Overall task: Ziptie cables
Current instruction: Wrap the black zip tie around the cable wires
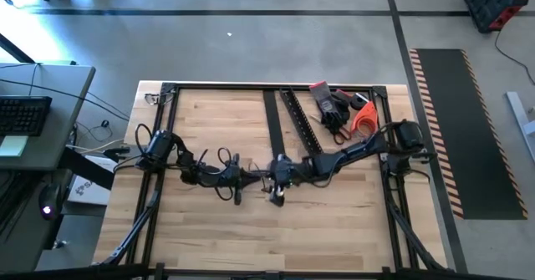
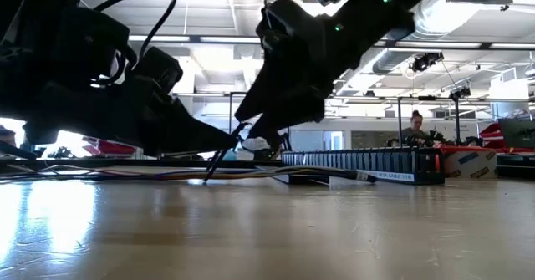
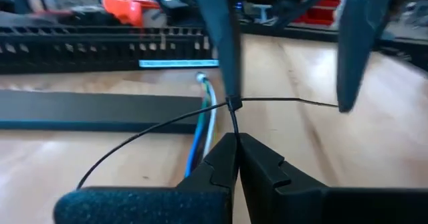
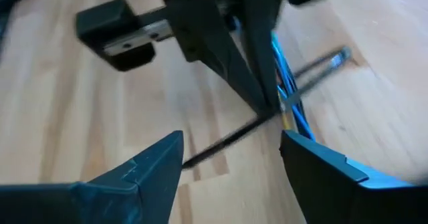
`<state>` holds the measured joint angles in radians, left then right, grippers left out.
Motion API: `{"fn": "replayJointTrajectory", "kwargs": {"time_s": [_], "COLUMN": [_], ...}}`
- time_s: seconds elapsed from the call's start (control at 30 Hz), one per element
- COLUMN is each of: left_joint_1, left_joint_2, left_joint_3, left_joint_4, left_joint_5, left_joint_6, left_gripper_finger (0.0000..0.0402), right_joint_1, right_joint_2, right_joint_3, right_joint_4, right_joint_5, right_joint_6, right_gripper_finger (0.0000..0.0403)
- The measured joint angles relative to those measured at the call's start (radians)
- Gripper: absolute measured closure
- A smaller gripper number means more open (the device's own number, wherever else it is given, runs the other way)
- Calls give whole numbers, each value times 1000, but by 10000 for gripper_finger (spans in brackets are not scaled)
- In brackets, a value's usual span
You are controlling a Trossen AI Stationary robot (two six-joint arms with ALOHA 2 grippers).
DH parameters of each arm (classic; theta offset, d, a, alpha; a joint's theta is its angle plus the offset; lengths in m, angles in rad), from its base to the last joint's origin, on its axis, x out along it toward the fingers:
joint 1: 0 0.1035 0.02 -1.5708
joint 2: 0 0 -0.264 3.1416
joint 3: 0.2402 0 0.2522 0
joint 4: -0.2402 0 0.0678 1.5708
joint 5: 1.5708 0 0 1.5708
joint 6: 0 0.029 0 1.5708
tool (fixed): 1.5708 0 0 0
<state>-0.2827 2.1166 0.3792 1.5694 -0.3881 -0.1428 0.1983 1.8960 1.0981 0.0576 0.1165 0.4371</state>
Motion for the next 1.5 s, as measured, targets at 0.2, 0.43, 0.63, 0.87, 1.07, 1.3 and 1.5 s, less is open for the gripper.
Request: {"fn": "replayJointTrajectory", "kwargs": {"time_s": [0.2,0.43,0.63,0.87,1.07,1.3,1.5], "left_joint_1": [-2,-15,-31,-33,-33,-32,-32], "left_joint_2": [0,0,1,1,1,1,1], "left_joint_3": [0,4,5,5,5,4,4], "left_joint_4": [0,0,-1,-1,-1,-1,-3], "left_joint_5": [-18,-33,-56,-70,-75,-95,-95], "left_joint_6": [43,59,60,68,68,68,68], "left_gripper_finger": [402,402,402,402,402,402,402], "right_joint_1": [40,12,-2,5,-2,-2,-2], "right_joint_2": [4,4,4,5,18,74,79], "right_joint_3": [0,0,0,0,0,0,0], "right_joint_4": [18,27,15,13,15,71,108], "right_joint_5": [165,169,126,111,30,14,46], "right_joint_6": [143,196,218,216,249,301,270], "right_gripper_finger": [209,279,338,351,290,229,241]}}
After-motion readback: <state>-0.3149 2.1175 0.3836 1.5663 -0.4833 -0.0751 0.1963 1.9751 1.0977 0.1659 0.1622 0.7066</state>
